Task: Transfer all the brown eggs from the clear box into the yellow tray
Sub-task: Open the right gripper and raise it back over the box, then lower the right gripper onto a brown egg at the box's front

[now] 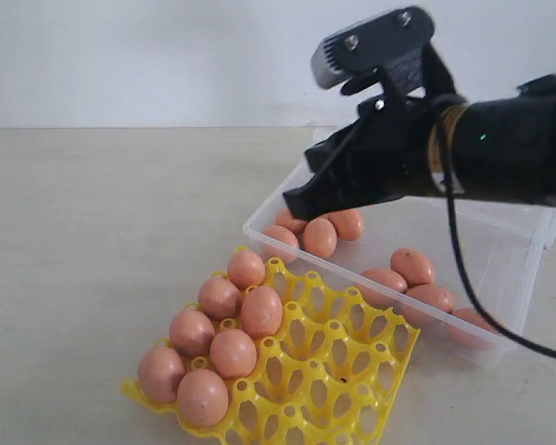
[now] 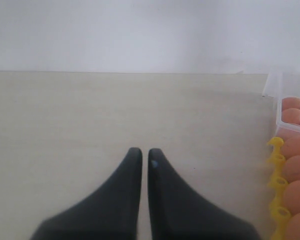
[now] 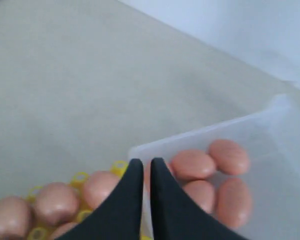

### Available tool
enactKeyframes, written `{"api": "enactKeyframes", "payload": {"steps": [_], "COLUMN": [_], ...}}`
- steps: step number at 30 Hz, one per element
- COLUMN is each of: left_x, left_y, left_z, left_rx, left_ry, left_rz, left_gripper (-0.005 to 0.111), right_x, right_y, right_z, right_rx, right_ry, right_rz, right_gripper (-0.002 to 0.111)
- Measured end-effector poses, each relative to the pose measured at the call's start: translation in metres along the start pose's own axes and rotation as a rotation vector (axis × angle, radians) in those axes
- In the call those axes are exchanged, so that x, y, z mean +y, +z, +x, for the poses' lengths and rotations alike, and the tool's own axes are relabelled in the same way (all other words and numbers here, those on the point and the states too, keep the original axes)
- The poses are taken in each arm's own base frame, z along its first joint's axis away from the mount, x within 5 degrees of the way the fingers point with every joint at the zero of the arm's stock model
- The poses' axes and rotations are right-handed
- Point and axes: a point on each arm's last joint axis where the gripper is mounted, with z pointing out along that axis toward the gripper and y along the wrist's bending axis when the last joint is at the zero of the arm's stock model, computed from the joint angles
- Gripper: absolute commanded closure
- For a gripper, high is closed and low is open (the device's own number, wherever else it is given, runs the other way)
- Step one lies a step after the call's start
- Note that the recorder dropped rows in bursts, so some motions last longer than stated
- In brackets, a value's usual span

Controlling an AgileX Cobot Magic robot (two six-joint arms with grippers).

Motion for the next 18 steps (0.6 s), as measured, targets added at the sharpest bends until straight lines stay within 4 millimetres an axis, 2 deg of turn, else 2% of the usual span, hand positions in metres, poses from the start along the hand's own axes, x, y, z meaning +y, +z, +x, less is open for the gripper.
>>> {"api": "enactKeyframes", "payload": {"steps": [5,9,13,18], "left_x": [0.0,0.0,0.0,0.0], "left_y": [0.0,0.0,0.0,0.0], "left_z": [0.0,0.0,0.0,0.0], "left_rx": [0.0,0.0,0.0,0.0], "left_ry": [0.0,0.0,0.0,0.0], "left_rz": [0.0,0.0,0.0,0.0], "left_gripper": [0.103,0.103,0.103,0.103], "right_x": [-0.025,-0.04,-0.048,-0.081], "right_y": [-0.035,-0.048,-0.039,0.002], "right_z": [-0.017,-0.021,-0.022,-0.012], "right_rx": [0.083,0.281,0.511,0.82], "right_ry": [-0.002,-0.037,-0.049,0.105], "right_rz": [0.26,0.42,0.399,0.25], "right_gripper": [0.108,0.108,0.108,0.108]}}
